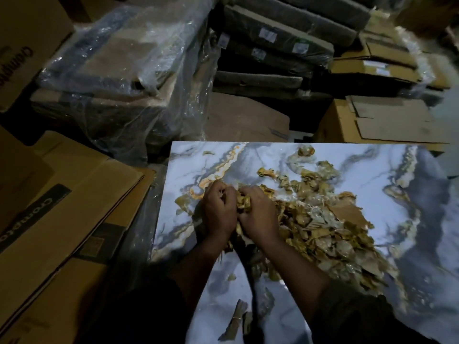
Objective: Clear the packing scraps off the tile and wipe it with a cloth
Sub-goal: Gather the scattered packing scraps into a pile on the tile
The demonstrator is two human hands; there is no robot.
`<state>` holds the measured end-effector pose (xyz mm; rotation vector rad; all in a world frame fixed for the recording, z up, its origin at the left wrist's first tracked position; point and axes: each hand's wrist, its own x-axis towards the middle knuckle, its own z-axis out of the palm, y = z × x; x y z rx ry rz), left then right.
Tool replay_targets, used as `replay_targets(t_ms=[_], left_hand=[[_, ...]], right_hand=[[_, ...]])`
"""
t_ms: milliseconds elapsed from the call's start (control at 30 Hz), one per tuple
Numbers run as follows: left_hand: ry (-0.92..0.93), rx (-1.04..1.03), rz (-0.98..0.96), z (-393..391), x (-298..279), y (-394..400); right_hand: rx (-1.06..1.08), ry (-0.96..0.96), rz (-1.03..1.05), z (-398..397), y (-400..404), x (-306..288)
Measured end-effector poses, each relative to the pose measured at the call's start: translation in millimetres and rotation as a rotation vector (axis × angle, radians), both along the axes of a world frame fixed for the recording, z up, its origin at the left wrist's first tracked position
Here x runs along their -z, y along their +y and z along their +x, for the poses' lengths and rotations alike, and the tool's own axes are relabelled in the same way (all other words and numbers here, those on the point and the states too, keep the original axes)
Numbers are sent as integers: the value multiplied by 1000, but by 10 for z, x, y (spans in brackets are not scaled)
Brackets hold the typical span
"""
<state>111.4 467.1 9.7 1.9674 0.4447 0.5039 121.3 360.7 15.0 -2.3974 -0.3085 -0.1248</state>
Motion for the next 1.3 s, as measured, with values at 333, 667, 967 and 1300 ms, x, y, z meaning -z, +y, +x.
replay_targets(t_ms=[333,667,967,1300], left_hand=[[-304,166,-119,236,-803,-771],[-189,340,-14,302,-342,-1724],[50,417,267,212,343,-1689],[167,454,180,221,339,-1594]], right_hand=[[166,-232,182,14,-693,-815],[295,-164,50,-31,-1692,-355],[189,28,-123,-84,-1798,260],[122,72,-235,-26,-1790,203]])
